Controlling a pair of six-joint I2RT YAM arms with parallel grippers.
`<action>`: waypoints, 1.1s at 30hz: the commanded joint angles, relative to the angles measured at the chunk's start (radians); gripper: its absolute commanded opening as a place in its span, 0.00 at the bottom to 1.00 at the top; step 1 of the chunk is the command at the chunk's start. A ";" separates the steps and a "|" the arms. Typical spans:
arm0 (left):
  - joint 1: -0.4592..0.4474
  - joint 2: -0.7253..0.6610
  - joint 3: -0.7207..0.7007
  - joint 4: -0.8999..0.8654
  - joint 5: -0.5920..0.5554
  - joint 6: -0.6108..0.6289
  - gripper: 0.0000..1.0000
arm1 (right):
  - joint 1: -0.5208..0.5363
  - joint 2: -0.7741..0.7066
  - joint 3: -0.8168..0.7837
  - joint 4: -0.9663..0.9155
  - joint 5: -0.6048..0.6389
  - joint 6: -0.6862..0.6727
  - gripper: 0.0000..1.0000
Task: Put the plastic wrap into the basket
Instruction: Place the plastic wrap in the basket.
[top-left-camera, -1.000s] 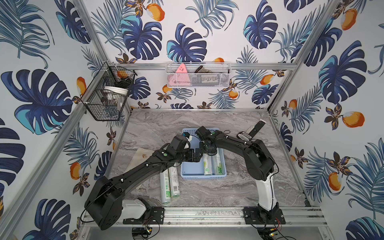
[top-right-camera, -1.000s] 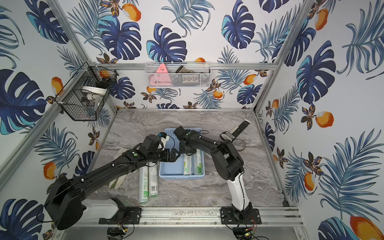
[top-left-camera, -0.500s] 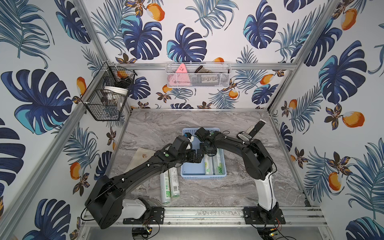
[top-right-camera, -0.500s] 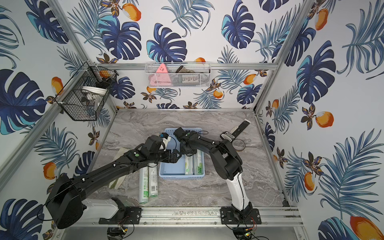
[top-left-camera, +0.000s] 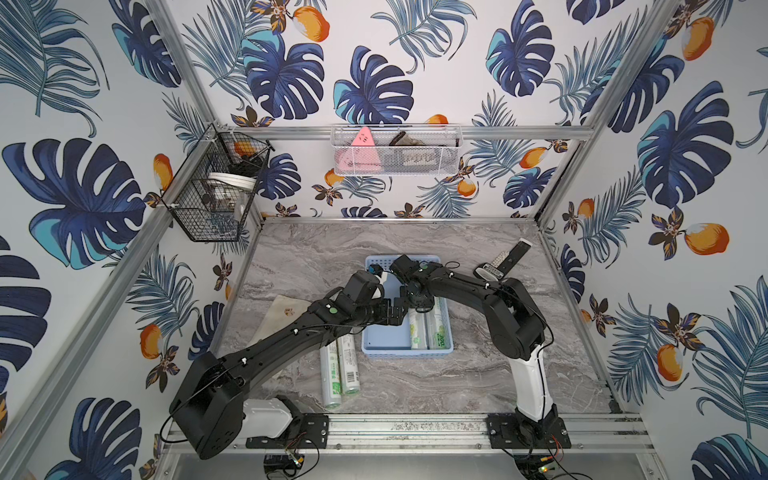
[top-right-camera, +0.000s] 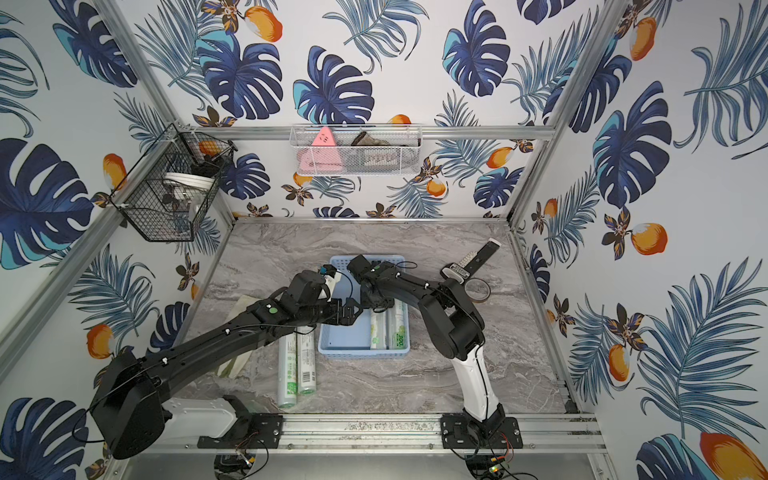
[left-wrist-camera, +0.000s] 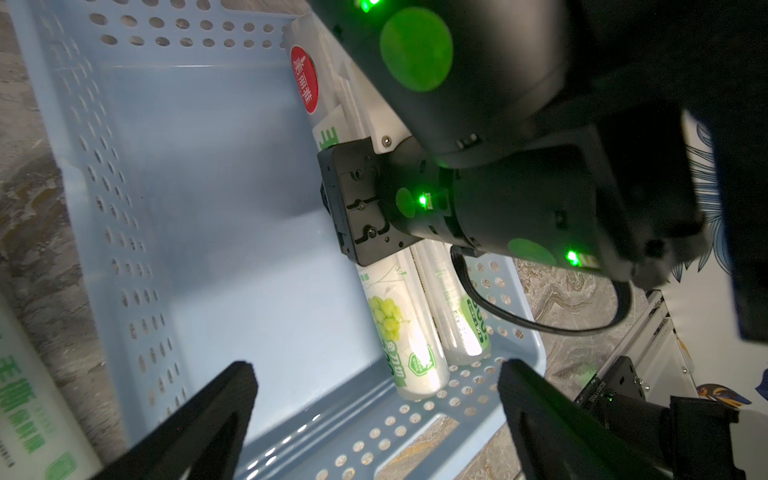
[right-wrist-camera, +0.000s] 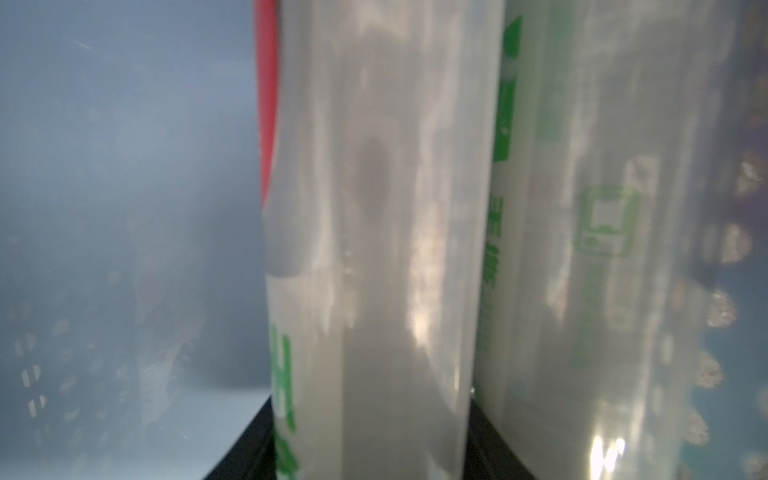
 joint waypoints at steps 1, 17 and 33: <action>0.001 -0.008 0.001 -0.011 -0.012 0.017 0.99 | 0.000 -0.015 0.009 -0.023 0.026 0.021 0.47; 0.001 -0.023 -0.002 -0.021 -0.011 0.019 0.99 | 0.000 -0.033 -0.006 -0.029 0.040 0.035 0.50; 0.000 -0.029 -0.005 -0.026 -0.012 0.024 0.99 | 0.001 -0.026 -0.004 -0.046 0.063 0.034 0.55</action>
